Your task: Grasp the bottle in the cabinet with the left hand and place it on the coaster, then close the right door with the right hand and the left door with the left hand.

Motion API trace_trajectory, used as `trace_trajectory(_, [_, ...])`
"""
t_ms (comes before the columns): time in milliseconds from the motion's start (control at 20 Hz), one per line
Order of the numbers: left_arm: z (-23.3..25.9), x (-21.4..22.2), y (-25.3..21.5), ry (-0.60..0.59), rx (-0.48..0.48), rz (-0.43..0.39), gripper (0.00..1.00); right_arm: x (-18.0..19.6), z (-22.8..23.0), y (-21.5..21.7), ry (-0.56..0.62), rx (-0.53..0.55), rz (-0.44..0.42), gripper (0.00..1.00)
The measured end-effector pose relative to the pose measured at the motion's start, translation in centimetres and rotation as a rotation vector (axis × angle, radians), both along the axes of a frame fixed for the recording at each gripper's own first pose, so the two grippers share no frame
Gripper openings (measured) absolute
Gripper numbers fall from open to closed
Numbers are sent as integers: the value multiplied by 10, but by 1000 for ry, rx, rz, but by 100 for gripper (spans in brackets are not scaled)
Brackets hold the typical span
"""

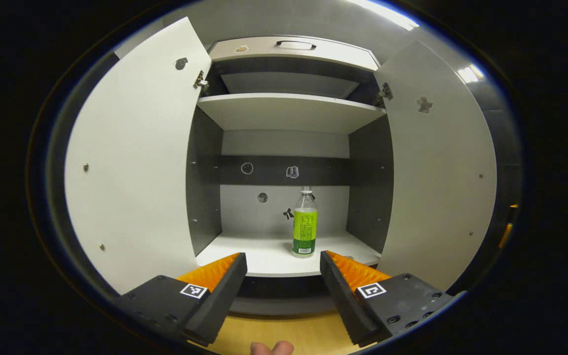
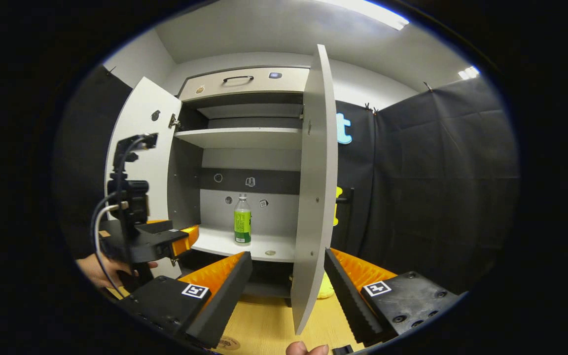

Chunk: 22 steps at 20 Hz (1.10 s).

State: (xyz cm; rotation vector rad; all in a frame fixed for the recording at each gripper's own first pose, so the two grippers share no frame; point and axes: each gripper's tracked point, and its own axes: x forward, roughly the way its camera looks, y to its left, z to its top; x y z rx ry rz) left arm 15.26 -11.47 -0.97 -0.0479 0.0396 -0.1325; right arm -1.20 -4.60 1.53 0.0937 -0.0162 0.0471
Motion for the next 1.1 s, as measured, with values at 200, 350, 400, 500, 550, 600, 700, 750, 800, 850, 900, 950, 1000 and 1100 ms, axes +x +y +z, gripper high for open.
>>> trace_trajectory(200, [4,61,-27,17,-25,-15,94,2,-13,-7,16,-35,19,98])
trace_trajectory(350, [-3,107,-39,34,-19,-11,95,3,-19,-10,29,-6,37,98])
trace_trajectory(400, [-5,122,-41,36,-25,-7,95,3,-21,-11,31,-5,42,98])
trace_trajectory(500, [-11,148,-47,37,-34,-5,95,4,-25,-11,35,-18,52,97])
trace_trajectory(550, [-15,158,-51,38,-37,-6,95,4,-27,-11,42,-18,59,97])
trace_trajectory(600, [-17,167,-54,39,-42,-7,95,5,-29,-11,48,-8,64,98])
trace_trajectory(700, [-19,185,-59,30,-35,-8,95,7,-36,-9,71,15,80,98])
trace_trajectory(750, [-20,194,-60,24,-25,-5,94,8,-41,-8,86,23,90,98])
trace_trajectory(800, [-20,202,-61,19,-19,1,95,9,-44,-7,98,33,100,98])
trace_trajectory(850, [-23,209,-62,21,-18,3,95,10,-47,-6,106,40,108,98])
trace_trajectory(900, [-24,218,-64,28,-21,5,95,11,-49,-6,111,43,115,98])
trace_trajectory(950, [-27,226,-65,32,-22,5,95,11,-50,-7,112,39,120,98])
trace_trajectory(1000, [-28,232,-66,31,-19,4,95,13,-52,-9,113,33,122,98])
trace_trajectory(1100, [-29,245,-68,28,2,9,95,15,-57,-13,122,31,122,98])
